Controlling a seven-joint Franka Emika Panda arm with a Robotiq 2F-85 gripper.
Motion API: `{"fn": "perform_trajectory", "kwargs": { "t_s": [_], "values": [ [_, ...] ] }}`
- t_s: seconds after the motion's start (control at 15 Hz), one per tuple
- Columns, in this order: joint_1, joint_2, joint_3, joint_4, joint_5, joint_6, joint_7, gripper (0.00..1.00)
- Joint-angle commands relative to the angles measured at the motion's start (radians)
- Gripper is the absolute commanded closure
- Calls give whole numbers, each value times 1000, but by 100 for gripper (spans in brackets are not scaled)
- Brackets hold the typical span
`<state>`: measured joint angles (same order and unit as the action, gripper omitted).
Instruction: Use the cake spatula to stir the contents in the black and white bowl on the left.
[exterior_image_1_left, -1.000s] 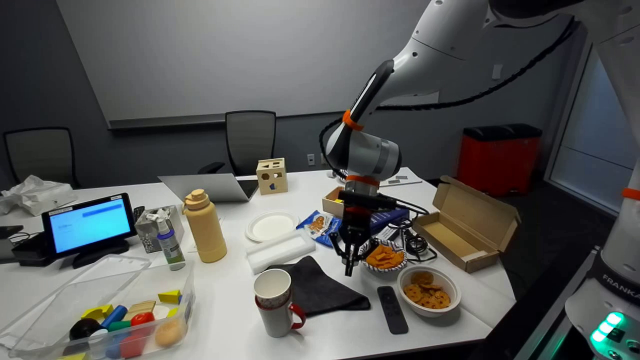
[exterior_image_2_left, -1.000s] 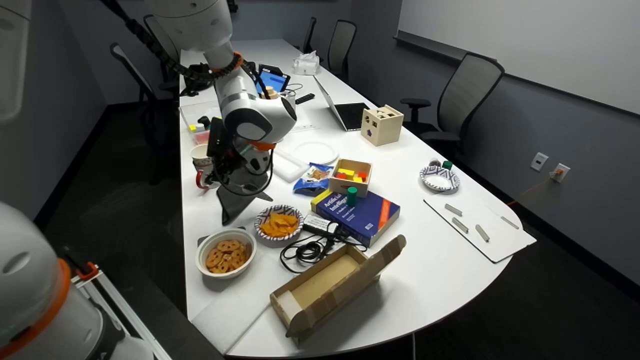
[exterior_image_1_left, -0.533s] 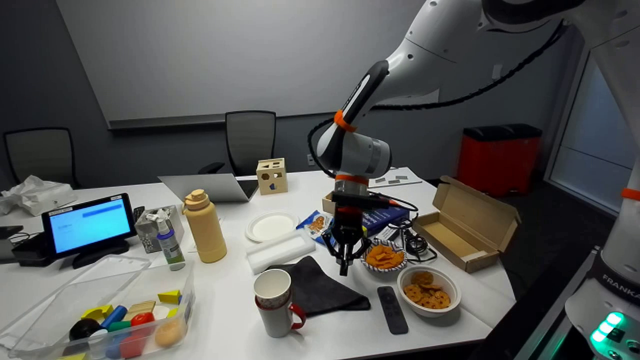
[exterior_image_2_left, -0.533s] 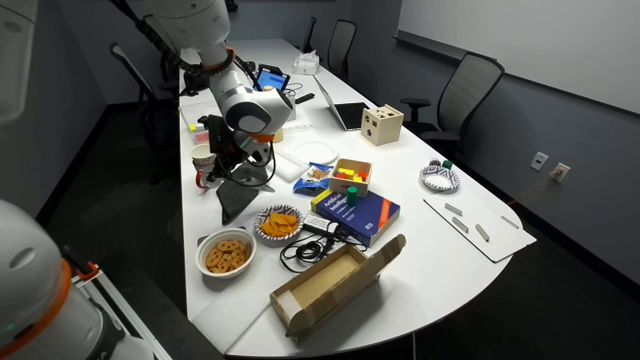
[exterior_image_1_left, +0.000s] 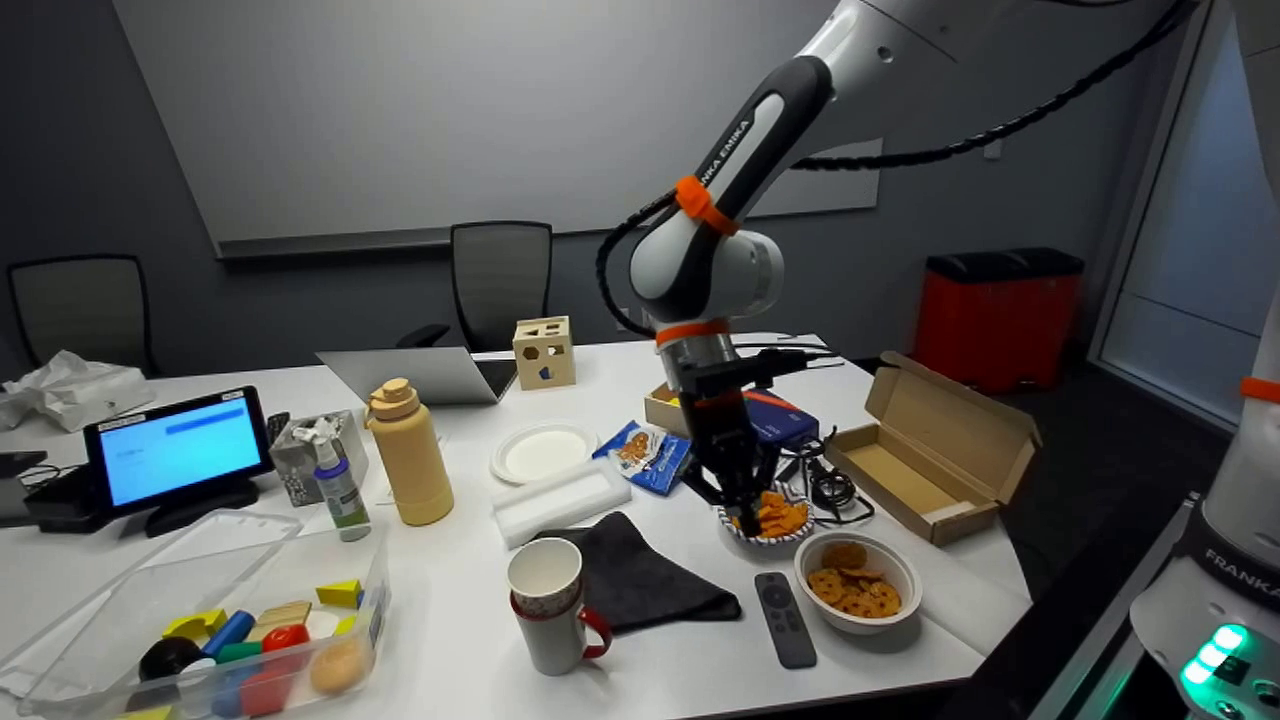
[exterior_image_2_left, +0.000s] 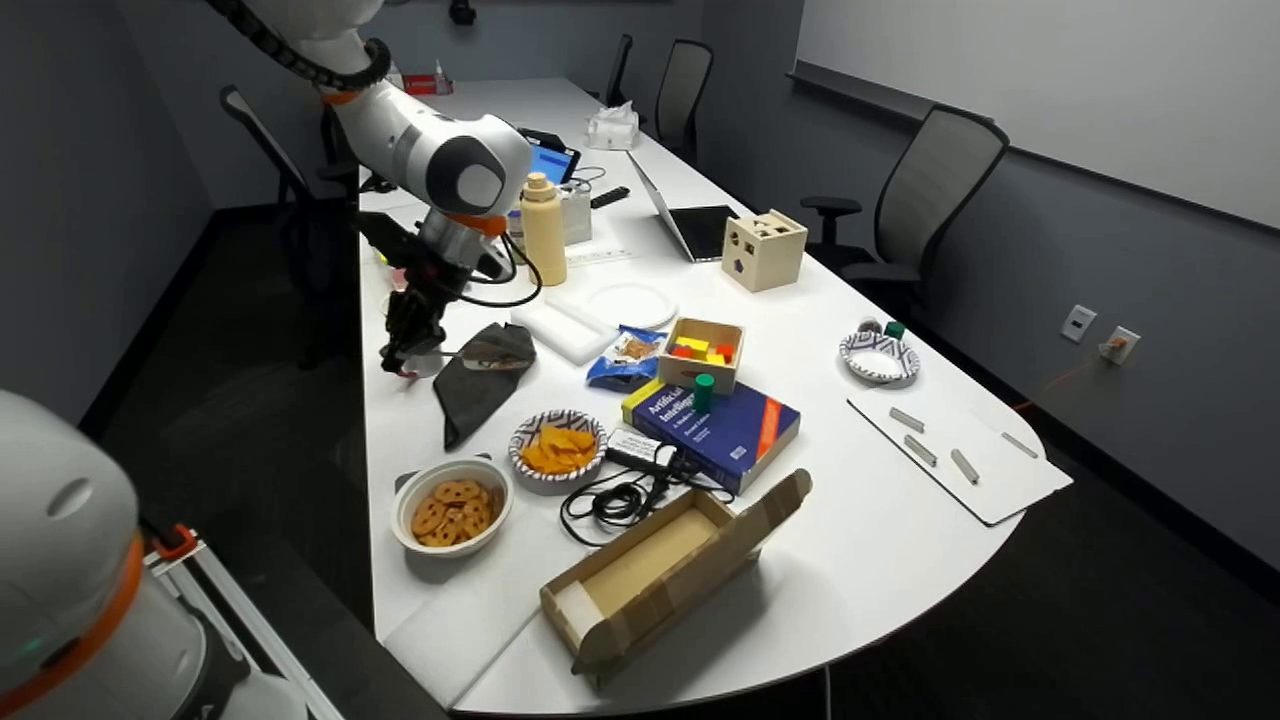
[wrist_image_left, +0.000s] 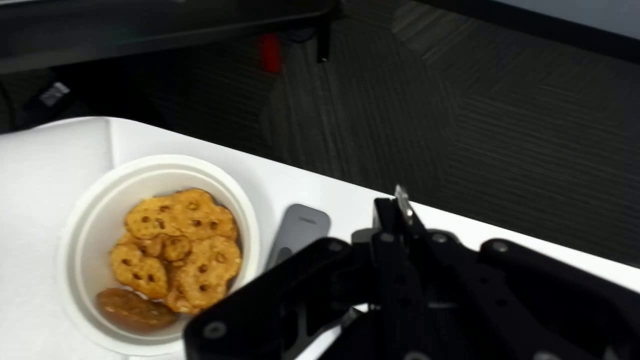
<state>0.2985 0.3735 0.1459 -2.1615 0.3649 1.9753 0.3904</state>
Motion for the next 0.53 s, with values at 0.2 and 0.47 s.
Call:
{"fn": "perform_trajectory", "kwargs": {
  "t_s": [0.2,0.47],
  "values": [
    [15,-80,-23,-119,-316,-100,140,99],
    [23,-7,-24,-123,-426,-92,177,99]
  ]
}}
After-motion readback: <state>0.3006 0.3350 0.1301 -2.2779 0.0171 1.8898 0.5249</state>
